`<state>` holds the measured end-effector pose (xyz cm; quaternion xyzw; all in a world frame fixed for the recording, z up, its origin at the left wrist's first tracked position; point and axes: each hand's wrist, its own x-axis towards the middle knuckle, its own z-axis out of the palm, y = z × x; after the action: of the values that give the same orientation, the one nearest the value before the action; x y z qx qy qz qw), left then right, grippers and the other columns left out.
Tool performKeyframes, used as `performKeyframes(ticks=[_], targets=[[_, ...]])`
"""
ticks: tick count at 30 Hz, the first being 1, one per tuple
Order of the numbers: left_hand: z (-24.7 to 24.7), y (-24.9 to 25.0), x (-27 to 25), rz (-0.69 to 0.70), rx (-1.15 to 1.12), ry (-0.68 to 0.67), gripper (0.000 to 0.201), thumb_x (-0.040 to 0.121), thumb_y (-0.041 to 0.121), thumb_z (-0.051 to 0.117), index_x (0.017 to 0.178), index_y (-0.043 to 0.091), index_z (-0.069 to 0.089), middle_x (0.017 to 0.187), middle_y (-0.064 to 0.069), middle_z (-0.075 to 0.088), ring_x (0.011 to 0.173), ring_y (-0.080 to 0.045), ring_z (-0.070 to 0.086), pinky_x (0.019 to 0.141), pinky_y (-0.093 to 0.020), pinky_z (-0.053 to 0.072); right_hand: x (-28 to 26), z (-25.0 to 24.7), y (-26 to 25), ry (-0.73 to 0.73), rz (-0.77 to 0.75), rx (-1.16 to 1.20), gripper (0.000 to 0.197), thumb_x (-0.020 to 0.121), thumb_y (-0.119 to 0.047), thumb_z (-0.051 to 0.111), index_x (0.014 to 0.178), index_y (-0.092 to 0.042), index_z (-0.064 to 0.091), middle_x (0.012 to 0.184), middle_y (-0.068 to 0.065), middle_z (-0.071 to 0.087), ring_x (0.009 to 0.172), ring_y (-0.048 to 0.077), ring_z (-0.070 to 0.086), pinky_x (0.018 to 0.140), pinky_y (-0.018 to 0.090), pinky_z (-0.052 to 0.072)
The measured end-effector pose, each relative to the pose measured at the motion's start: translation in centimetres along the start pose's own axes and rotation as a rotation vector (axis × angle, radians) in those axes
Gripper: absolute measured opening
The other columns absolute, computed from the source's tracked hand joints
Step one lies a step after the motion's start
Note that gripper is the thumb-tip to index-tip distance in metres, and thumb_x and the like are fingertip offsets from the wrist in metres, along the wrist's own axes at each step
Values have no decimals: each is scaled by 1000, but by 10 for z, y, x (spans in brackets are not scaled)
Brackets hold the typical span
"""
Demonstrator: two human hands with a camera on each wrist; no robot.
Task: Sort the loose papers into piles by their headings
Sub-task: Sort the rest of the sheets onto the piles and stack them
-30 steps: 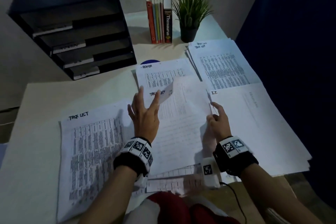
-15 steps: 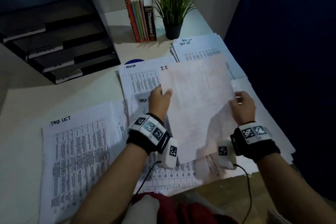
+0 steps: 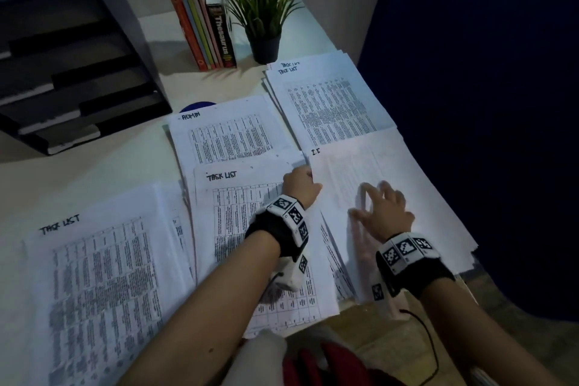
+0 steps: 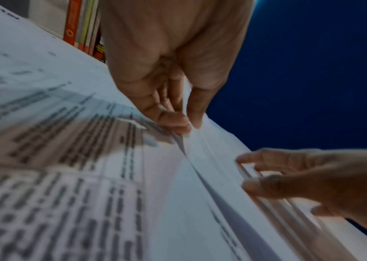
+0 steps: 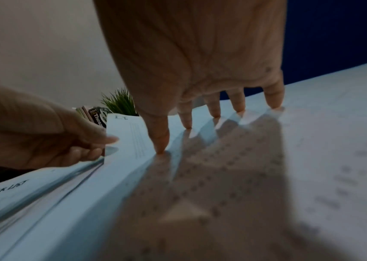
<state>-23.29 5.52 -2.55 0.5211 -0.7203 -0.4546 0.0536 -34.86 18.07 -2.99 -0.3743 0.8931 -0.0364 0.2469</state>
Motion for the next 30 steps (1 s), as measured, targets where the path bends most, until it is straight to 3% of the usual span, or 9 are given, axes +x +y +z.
performKeyframes(ticks=[2, 5, 8, 11, 13, 18, 24, 28, 30], targets=[[-21, -13, 0, 15, -41, 101, 20, 86, 8, 59, 105, 7, 59, 107, -10, 59, 98, -24, 57, 83, -26, 46, 0, -1, -2, -4, 23, -5, 57, 86, -45, 56, 136, -33, 32, 151, 2, 17, 137, 29, 15, 103, 55, 25], [-62, -42, 2, -33, 49, 270, 36, 85, 12, 61, 119, 10, 52, 127, -12, 44, 116, -26, 47, 98, -35, 42, -1, -4, -15, 7, 45, 16, 57, 87, -37, 57, 137, -28, 33, 152, 5, 18, 138, 29, 17, 106, 55, 23], [-101, -70, 0, -138, 222, 377, 50, 83, 15, 64, 129, 11, 44, 135, -12, 33, 126, -29, 32, 104, -40, 32, -4, 0, -48, 15, -105, 38, 62, 89, -30, 55, 143, -23, 28, 154, 5, 15, 140, 26, 16, 107, 52, 25], [-123, -91, -5, -217, 309, 375, 59, 82, 19, 65, 133, 10, 37, 136, -13, 29, 128, -30, 27, 104, -42, 29, -13, 12, -85, -16, -346, 16, 60, 89, -31, 56, 143, -24, 30, 155, 3, 16, 140, 24, 18, 107, 49, 28], [-129, -99, -11, -223, 276, 376, 58, 83, 19, 64, 133, 9, 37, 136, -14, 30, 128, -30, 28, 104, -42, 30, -18, 24, -101, -77, -410, 2, 58, 89, -30, 57, 141, -25, 32, 154, 2, 17, 139, 23, 18, 107, 48, 28], [-127, -111, -23, -228, 144, 322, 59, 84, 21, 66, 133, 5, 36, 136, -15, 32, 128, -30, 35, 105, -37, 32, -28, 49, -116, -85, -412, -107, 54, 83, -39, 62, 131, -30, 39, 143, 1, 26, 134, 28, 20, 102, 50, 30], [-124, -113, -30, -284, 158, 225, 66, 85, 33, 63, 137, 6, 32, 140, -13, 30, 131, -30, 29, 104, -41, 31, -32, 53, -114, -93, -402, -142, 69, 81, -41, 65, 139, -31, 30, 150, 0, 16, 138, 30, 11, 107, 50, 23], [-121, -112, -31, -245, 202, 283, 46, 89, 28, 58, 126, 6, 45, 133, -14, 39, 126, -30, 33, 100, -43, 32, -35, 54, -116, -83, -387, -134, 68, 80, -40, 67, 138, -30, 31, 149, 0, 17, 138, 29, 10, 107, 48, 22], [-117, -111, -33, -147, 118, 327, 35, 90, 16, 54, 124, 6, 53, 126, -14, 51, 119, -28, 45, 95, -36, 38, -36, 51, -116, -95, -374, -132, 70, 80, -40, 68, 138, -31, 31, 149, 0, 17, 139, 29, 10, 108, 49, 22]])
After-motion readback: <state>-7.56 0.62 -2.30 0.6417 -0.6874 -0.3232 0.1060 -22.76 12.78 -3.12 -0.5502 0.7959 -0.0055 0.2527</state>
